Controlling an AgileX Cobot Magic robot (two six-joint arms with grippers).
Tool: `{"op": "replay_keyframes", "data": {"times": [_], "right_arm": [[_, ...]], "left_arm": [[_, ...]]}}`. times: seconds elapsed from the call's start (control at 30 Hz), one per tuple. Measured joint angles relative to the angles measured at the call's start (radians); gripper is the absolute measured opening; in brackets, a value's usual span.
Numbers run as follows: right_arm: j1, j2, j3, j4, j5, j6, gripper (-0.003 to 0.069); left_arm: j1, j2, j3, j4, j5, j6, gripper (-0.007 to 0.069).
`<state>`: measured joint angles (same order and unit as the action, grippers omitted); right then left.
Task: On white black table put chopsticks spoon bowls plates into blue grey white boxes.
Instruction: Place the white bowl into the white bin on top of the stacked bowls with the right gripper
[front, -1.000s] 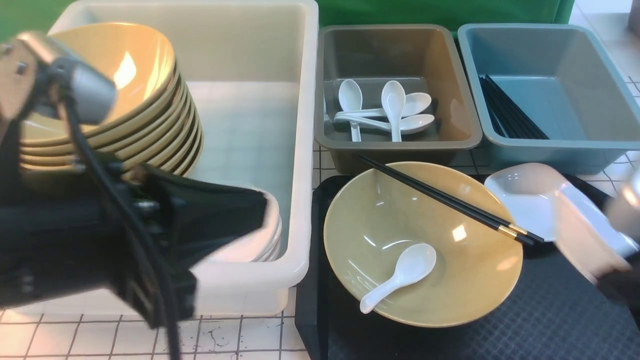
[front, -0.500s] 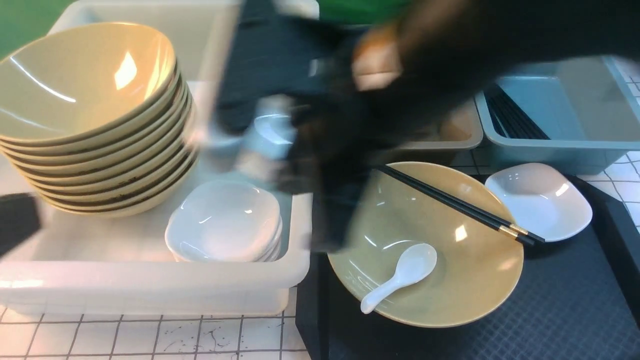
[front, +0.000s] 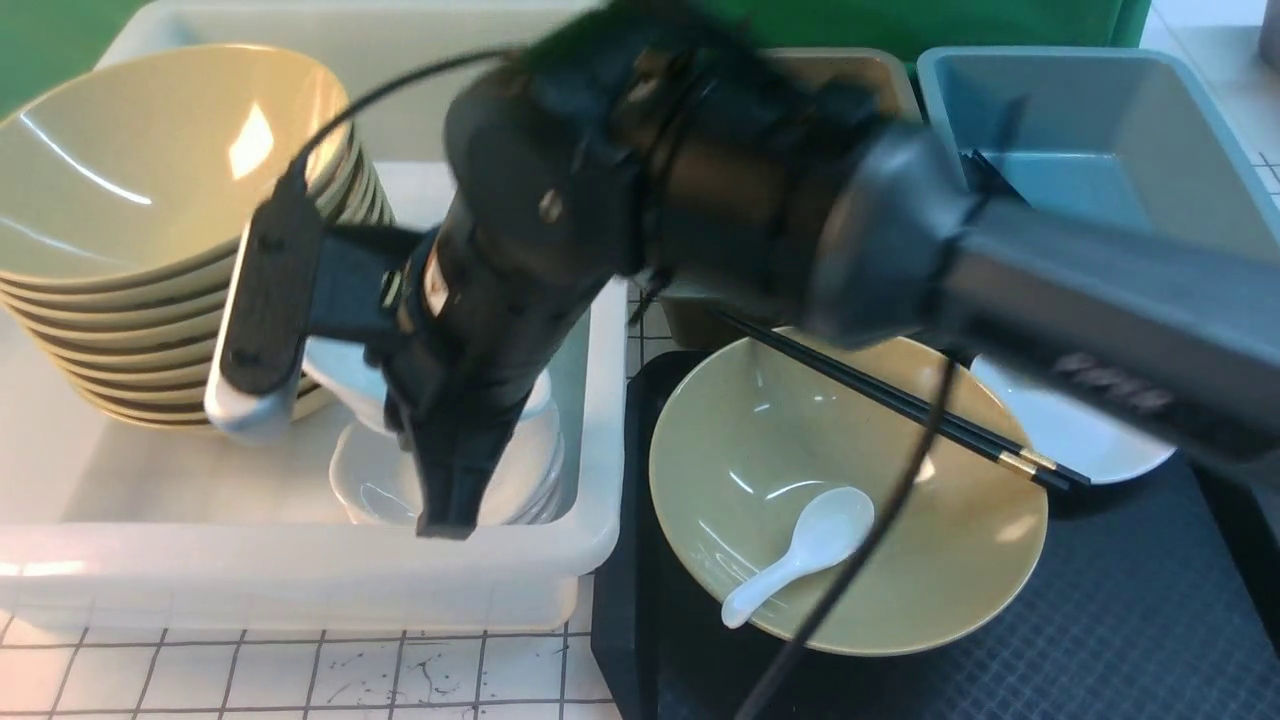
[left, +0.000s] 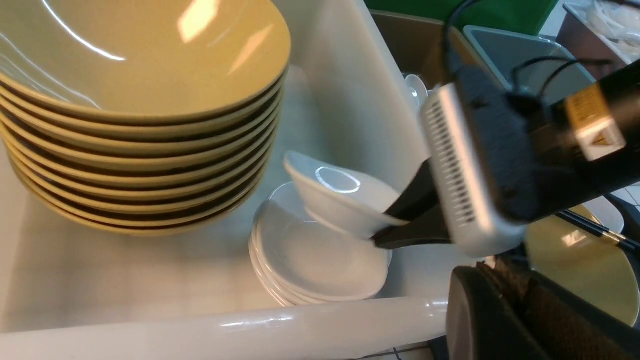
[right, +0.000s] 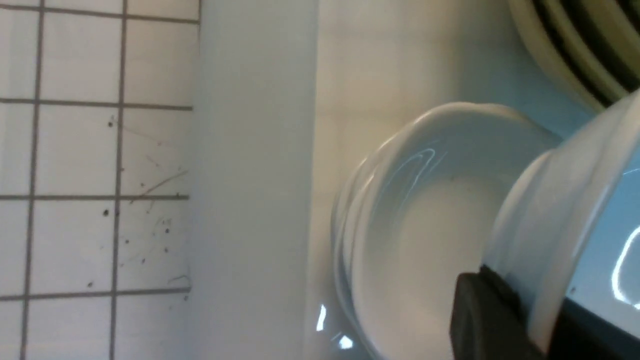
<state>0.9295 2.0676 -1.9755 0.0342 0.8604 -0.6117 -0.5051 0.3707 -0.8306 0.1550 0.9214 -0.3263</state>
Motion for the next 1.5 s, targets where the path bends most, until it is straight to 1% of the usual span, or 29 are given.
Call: {"op": "replay_keyframes", "data": {"times": [0.17, 0.3, 0.43, 0.5, 0.57, 0.73, 0.77, 0.8, 0.83, 0.9, 1.0, 1.03, 1.1, 1.17, 1.27, 1.33, 1.37, 1.4, 1.5], "right_arm": [[-0.003, 0.066, -0.006, -0.006, -0.067, 0.000, 0.0056], [-0.005, 0.087, -0.010, -0.084, -0.080, 0.032, 0.0062], [-0.006, 0.089, -0.012, -0.095, -0.086, 0.051, 0.0072], [-0.006, 0.091, -0.012, -0.095, -0.083, 0.063, 0.0089], [-0.006, 0.093, -0.017, -0.095, -0.071, 0.070, 0.0121], [-0.006, 0.095, -0.019, -0.095, -0.033, 0.117, 0.0248], [-0.006, 0.095, -0.019, -0.095, -0.031, 0.117, 0.0254], [-0.006, 0.095, -0.021, -0.095, -0.026, 0.118, 0.0281], [-0.006, 0.099, -0.034, -0.095, -0.001, 0.123, 0.0317], [-0.005, 0.101, -0.064, -0.095, 0.044, 0.145, 0.0364], [0.000, 0.102, -0.146, -0.095, 0.147, 0.173, 0.0408], [0.002, 0.102, -0.206, -0.095, 0.219, 0.181, 0.0420], [0.006, 0.102, -0.300, -0.095, 0.310, 0.191, 0.0426], [0.007, 0.094, -0.345, -0.095, 0.310, 0.206, 0.0424], [0.007, 0.048, -0.381, -0.095, 0.310, 0.237, 0.0391], [0.007, -0.001, -0.359, -0.101, 0.310, 0.277, 0.0351], [0.007, -0.048, -0.322, -0.113, 0.310, 0.308, 0.0319], [0.007, -0.057, -0.314, -0.116, 0.310, 0.308, 0.0314], [-0.015, -0.247, -0.119, -0.177, 0.310, 0.380, 0.0237]], "left_arm": [[0.000, 0.000, -0.001, -0.001, 0.000, 0.000, -0.0001], [0.000, 0.000, -0.001, -0.009, 0.000, 0.000, -0.0001], [0.000, 0.000, -0.001, -0.027, 0.001, 0.000, -0.0001], [0.000, 0.000, -0.001, -0.037, 0.003, 0.001, -0.0001], [0.000, 0.000, -0.001, -0.048, 0.004, 0.006, -0.0001], [0.000, 0.000, -0.001, -0.061, 0.008, 0.029, -0.0001], [0.000, 0.000, -0.001, -0.061, 0.008, 0.031, -0.0001], [0.000, 0.000, -0.001, -0.065, 0.008, 0.036, -0.0001], [0.000, 0.000, -0.001, -0.073, 0.009, 0.046, -0.0001], [0.000, 0.000, -0.001, -0.083, 0.009, 0.054, -0.0001], [0.000, 0.000, -0.001, -0.094, 0.010, 0.062, -0.0001], [0.000, 0.000, -0.001, -0.097, 0.010, 0.065, -0.0001], [0.000, 0.000, -0.001, -0.107, 0.005, 0.072, -0.0001], [0.000, 0.000, -0.001, -0.121, -0.006, 0.081, -0.0001], [0.000, 0.000, -0.001, -0.186, -0.031, 0.132, -0.0001], [0.000, 0.000, -0.001, -0.228, -0.042, 0.169, -0.0001], [0.000, 0.000, -0.001, -0.261, -0.047, 0.194, -0.0001], [0.000, 0.000, -0.001, -0.266, -0.047, 0.197, -0.0001], [0.000, 0.000, -0.001, -0.342, -0.055, 0.255, -0.0001]]}}
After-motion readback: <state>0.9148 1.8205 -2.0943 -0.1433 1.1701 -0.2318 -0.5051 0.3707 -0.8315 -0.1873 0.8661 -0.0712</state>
